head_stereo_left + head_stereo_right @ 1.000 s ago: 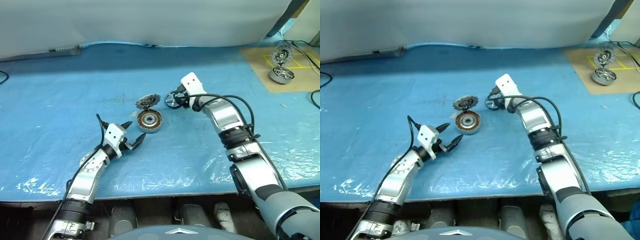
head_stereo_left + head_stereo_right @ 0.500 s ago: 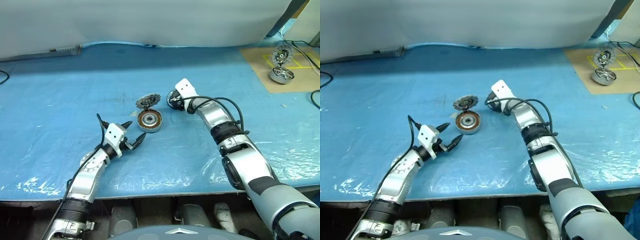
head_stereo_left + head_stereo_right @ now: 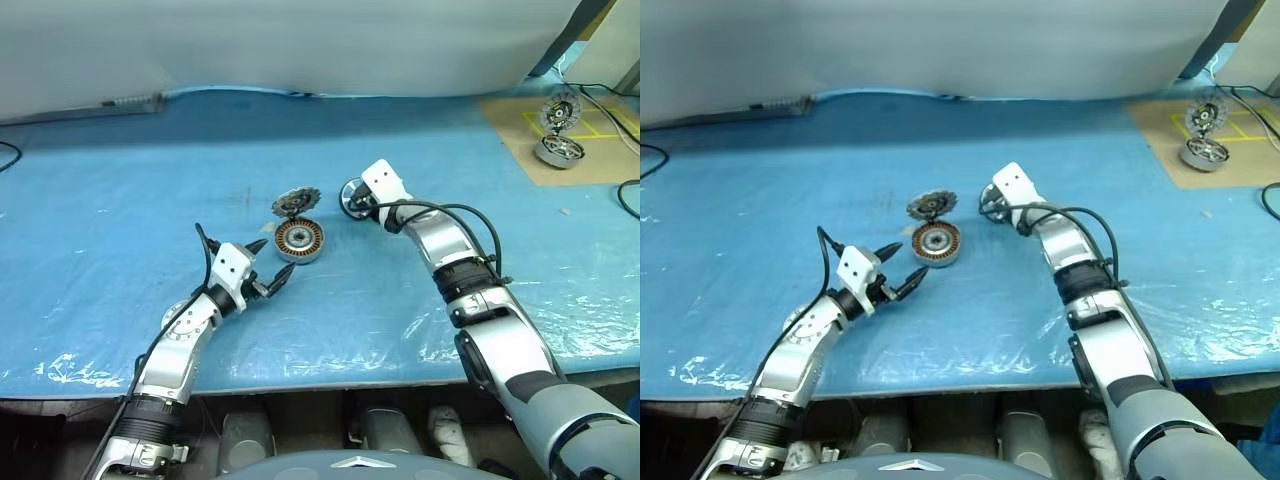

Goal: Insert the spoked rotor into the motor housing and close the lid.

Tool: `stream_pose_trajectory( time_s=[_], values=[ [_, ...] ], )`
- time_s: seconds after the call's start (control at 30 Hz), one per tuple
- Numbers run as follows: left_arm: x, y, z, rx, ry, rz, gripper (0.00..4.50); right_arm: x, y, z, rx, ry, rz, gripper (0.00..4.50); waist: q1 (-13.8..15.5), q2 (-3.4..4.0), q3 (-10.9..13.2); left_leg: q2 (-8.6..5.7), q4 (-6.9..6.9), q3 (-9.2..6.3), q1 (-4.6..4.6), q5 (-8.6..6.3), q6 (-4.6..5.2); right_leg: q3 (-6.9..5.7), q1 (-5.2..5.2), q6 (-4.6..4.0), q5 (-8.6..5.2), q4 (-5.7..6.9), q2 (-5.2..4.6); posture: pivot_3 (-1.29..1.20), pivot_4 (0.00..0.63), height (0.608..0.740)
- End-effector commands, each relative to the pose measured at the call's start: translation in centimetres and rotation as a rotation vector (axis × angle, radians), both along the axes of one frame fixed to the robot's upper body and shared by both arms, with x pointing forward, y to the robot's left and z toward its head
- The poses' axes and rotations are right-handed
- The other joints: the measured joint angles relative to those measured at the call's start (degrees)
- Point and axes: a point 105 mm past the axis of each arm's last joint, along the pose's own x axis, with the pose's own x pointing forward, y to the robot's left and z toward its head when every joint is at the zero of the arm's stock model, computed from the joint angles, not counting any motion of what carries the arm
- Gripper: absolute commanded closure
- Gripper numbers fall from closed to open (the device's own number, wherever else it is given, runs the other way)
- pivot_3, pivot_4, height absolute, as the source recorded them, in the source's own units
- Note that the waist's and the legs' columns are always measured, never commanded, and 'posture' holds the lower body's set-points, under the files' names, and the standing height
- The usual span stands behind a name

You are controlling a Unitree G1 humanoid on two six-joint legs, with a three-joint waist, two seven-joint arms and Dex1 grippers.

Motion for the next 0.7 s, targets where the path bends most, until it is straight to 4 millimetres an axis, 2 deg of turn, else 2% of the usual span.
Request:
stream_pose_trajectory(
  time_s=[0.03,0.1,0.17,0.23,0.33,0.4,0.43,0.7],
  values=[
    [-0.3,-0.1,0.9,-0.003,-0.033,0.0,0.52,-2.6,-1.5,0.7,-0.017,0.024,0.005,3.25,0.5,0.0,0.0,-0.02,-0.02,-0.01,-0.06,0.0,0.0,0.0,0.0,0.01,0.0,-0.06,0.0,0.0,0.15,0.74],
    [-0.4,0.0,0.7,-0.003,-0.028,0.003,0.52,-4.5,-1.9,2.0,-0.028,0.009,0.042,3.25,0.6,0.01,0.0,-0.03,-0.11,-0.01,-0.1,-0.01,0.01,0.0,0.0,0.03,0.01,-0.23,0.0,0.0,0.15,0.74],
    [-0.5,0.1,0.5,-0.002,-0.024,0.004,0.52,-6.4,-1.4,2.9,-0.02,0.01,0.101,3.25,0.7,-0.01,0.0,-0.05,-0.24,-0.02,-0.12,-0.01,0.02,0.0,0.0,0.07,0.03,-0.43,0.01,0.0,0.15,0.74],
    [-0.5,0.1,0.3,0.0,-0.019,0.002,0.52,-8.6,-0.1,3.7,0.01,0.039,0.207,3.25,0.3,0.01,0.0,-0.05,-0.32,-0.01,-0.11,-0.01,0.02,0.0,-0.02,0.08,0.04,-0.49,0.03,0.0,0.15,0.74],
    [-0.5,0.2,0.1,0.002,-0.015,-0.003,0.52,-11.7,2.1,3.7,0.02,0.099,0.378,3.25,-0.4,0.02,0.0,0.0,-0.44,-0.01,0.0,-0.01,0.01,0.0,-0.02,0.08,0.03,-0.52,0.09,0.0,0.15,0.74],
    [-0.4,0.2,0.1,0.003,-0.014,-0.005,0.52,-12.7,3.5,3.8,0.05,0.116,0.455,3.25,-0.3,0.02,0.0,0.01,-0.45,-0.01,0.03,-0.01,0.01,0.0,-0.02,0.07,0.03,-0.52,0.09,0.0,0.15,0.74],
    [-0.4,0.2,0.1,0.004,-0.014,-0.006,0.52,-12.9,4.1,3.9,0.055,0.113,0.476,3.25,-0.3,0.02,0.0,0.0,-0.44,-0.01,0.03,-0.01,0.01,0.0,-0.02,0.07,0.03,-0.51,0.08,0.0,0.15,0.74],
    [-0.3,0.7,-0.1,0.01,-0.017,0.004,0.52,-9.9,9.1,4.4,0.05,0.011,0.46,3.25,-0.3,0.03,0.0,-0.02,-0.37,-0.01,-0.06,-0.01,0.0,0.01,-0.04,0.06,0.03,-0.49,0.05,0.0,0.15,0.74]
  ],
)
